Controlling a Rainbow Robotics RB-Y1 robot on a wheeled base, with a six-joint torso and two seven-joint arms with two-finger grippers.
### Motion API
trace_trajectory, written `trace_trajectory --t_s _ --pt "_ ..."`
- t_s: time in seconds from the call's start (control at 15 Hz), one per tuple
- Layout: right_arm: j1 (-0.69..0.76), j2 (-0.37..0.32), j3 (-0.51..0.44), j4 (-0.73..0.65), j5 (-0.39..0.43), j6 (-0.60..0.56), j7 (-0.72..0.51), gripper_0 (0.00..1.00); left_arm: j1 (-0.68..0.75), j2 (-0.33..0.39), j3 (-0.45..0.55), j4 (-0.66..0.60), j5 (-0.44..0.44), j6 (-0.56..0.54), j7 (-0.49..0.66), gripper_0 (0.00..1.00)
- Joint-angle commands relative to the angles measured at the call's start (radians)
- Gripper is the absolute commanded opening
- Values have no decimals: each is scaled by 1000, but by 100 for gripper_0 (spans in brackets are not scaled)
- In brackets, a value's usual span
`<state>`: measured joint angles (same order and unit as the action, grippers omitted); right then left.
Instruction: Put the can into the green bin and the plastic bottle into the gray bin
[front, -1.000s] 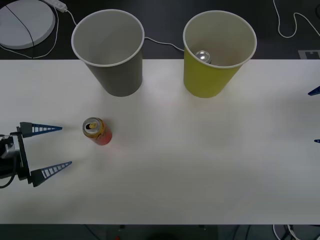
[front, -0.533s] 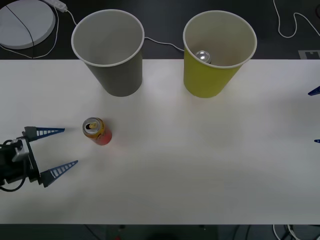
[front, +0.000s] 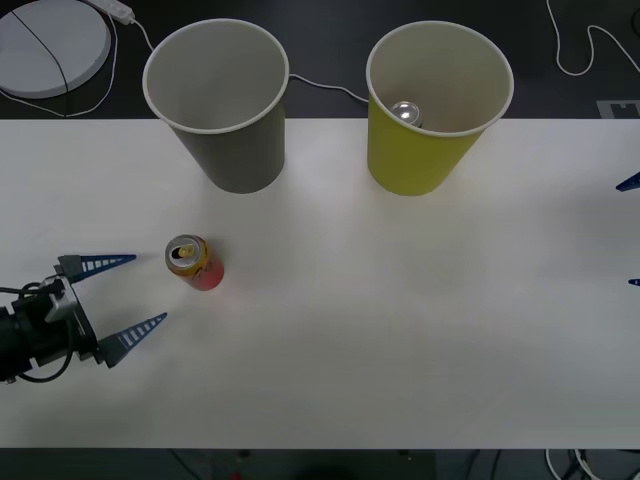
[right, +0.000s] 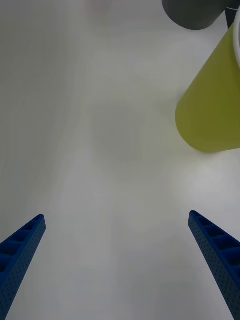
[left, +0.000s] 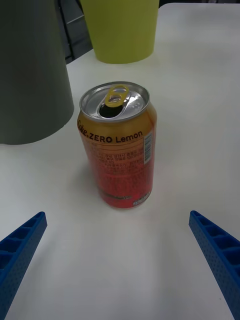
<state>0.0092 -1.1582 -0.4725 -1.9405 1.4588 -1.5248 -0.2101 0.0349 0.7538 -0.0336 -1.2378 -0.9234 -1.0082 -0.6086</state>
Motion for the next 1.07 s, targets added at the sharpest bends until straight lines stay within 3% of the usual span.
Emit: trace_trajectory --t_s 0.07,1.07 --pt "0 0 0 0 0 0 0 100 -4 -8 0 0 -2 8 -3 100" --pt "0 0 0 0 0 0 0 100 -89 -76 -97 0 12 106 -11 100"
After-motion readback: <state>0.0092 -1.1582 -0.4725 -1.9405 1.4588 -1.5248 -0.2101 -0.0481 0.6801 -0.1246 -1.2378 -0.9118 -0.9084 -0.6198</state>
